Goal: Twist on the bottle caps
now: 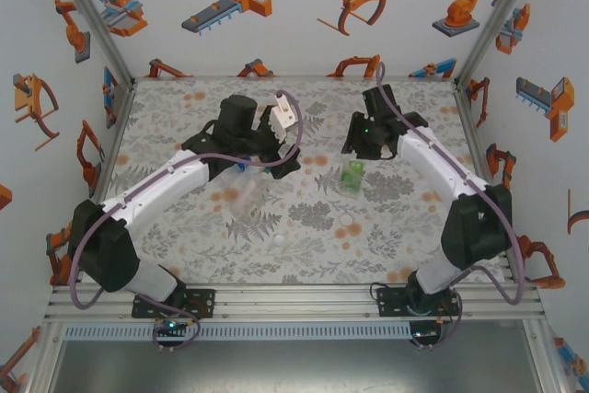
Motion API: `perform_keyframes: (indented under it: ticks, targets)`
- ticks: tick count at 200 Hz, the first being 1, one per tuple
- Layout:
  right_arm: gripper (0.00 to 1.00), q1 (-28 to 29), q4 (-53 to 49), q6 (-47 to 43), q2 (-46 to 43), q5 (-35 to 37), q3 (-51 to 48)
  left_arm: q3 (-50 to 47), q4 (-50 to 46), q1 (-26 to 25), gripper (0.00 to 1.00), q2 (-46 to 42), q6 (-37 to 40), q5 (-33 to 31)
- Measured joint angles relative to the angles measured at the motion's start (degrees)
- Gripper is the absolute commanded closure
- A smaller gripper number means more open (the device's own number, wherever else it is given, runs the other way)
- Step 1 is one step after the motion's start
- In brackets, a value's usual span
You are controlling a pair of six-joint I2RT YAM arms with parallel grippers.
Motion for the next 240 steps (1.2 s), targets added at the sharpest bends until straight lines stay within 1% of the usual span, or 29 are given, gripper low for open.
perform_keyframes:
  ticks: [7, 16, 28, 50, 80, 136, 164, 182, 214, 233, 240]
  targets:
    - [0.44, -0.9, -1.5, -1.0, 1.8, 0.1, 1.8, 0.0, -0.2, 0.2, 0.16, 0.0, 0.0, 0.0]
    - [0.36, -1.6, -3.2, -2.0, 3.8, 0.4, 4.0, 0.0, -0.4, 0.4, 0.16, -0.1, 0.0, 0.0]
    - [0.3, -2.1, -5.8, -3.5, 6.6, 1.1, 7.1, 0.0, -0.7, 0.7, 0.16, -0.3, 0.0, 0.0]
    - [0.29, -2.2, -9.8, -5.0, 11.9, 1.3, 12.2, -0.1, -0.8, 1.1, 0.16, -0.8, 0.0, 0.0]
    - [0.3, -2.2, -13.3, -5.9, 18.8, 1.9, 16.9, -0.8, -1.3, 1.2, 0.17, -1.6, 0.0, -0.1]
    - [0.36, -2.2, -18.2, -6.3, 30.9, 2.4, 23.9, -3.1, -3.0, 1.5, 0.17, -3.6, -0.1, -0.6]
    - [0.43, -2.2, -20.1, -6.3, 34.2, 2.3, 25.9, -3.9, -3.1, 1.6, 0.17, -5.0, -0.2, -0.8]
    - [0.5, -2.2, -20.7, -6.3, 34.7, 2.2, 26.4, -4.1, -3.2, 1.6, 0.17, -5.6, -0.3, -1.0]
    - [0.55, -2.2, -20.3, -6.3, 34.4, 2.7, 26.5, -4.7, -3.2, 1.6, 0.17, -6.1, -0.5, -1.4]
    - [0.63, -2.2, -17.1, -6.3, 31.7, 3.8, 23.9, -4.8, -3.3, 1.6, 0.17, -6.1, -0.5, -1.6]
    - [0.63, -2.2, -15.6, -6.5, 29.9, 4.2, 22.4, -4.8, -3.3, 1.6, 0.17, -6.1, -0.5, -1.7]
